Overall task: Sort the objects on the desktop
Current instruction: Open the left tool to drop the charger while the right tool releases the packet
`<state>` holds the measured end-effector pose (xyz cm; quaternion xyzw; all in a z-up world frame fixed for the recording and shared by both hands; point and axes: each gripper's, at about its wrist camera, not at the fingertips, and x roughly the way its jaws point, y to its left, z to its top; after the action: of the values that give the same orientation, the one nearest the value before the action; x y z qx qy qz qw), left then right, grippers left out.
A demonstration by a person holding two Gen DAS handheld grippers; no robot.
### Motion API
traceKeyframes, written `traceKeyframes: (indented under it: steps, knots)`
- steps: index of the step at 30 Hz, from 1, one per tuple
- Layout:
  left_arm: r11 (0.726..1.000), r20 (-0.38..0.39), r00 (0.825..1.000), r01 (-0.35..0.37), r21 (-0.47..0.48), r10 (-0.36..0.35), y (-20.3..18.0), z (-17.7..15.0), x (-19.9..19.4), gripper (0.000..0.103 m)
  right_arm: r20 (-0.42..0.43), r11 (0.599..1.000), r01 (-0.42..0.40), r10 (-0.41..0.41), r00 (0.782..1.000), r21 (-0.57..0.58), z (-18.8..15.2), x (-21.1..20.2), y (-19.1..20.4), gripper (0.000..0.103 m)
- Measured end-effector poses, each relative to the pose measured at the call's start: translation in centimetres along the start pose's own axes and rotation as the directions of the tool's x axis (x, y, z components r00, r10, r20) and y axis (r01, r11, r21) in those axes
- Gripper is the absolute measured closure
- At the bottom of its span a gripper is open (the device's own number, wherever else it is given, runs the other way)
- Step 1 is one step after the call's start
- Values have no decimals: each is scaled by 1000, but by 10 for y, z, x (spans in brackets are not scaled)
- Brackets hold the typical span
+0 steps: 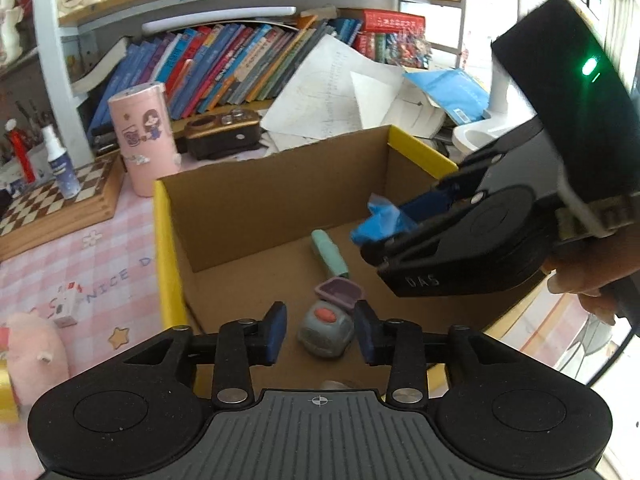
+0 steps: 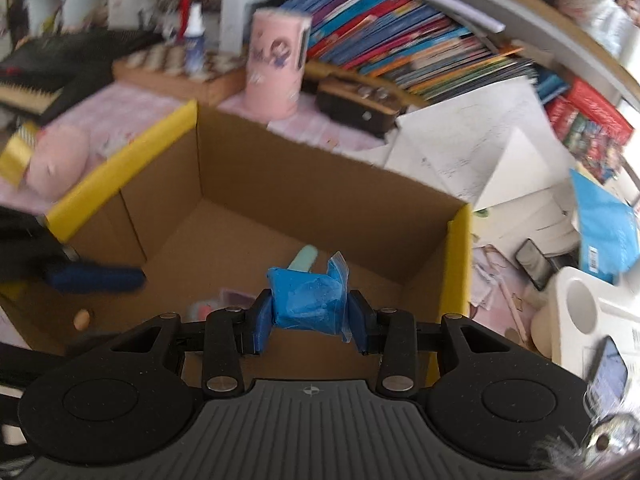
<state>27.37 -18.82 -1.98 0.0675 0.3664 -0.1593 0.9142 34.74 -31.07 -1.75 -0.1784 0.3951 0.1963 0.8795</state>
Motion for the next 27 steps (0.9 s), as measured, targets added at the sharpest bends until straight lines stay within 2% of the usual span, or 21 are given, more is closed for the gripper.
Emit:
traceKeyframes:
  steps: [2, 7, 11, 18, 23, 24, 27]
  knots:
    - [1000, 9, 1000, -10, -16, 10, 3, -2, -4, 55, -24, 1000, -13, 12, 1000, -22, -1, 8, 1, 67]
    - [999, 20, 999, -29, -39, 29, 7, -5, -11, 53, -71, 998, -38, 34, 997, -50, -1, 21, 2, 67]
    - [999, 46, 998, -38, -29, 39, 3, -5, -19, 44, -94, 997, -50, 44, 995, -57, -2, 22, 4, 65]
    - [997, 65, 996, -60, -38, 62, 4, -8, -31, 34, -45, 998, -38, 36, 998, -44, -2, 12, 3, 45]
    - [997, 89, 994, -65, -48, 69, 6, -10, -46, 30, 49, 996, -42, 39, 998, 77, -15, -15, -6, 44]
    - [996, 96, 992, -73, -47, 77, 6, -10, -50, 26, 69, 994, -39, 32, 997, 98, -17, -21, -7, 44]
    - [995, 126, 988, -79, -55, 86, 7, -11, -62, 24, 124, 988, -17, -3, 992, 156, -24, -42, -9, 43]
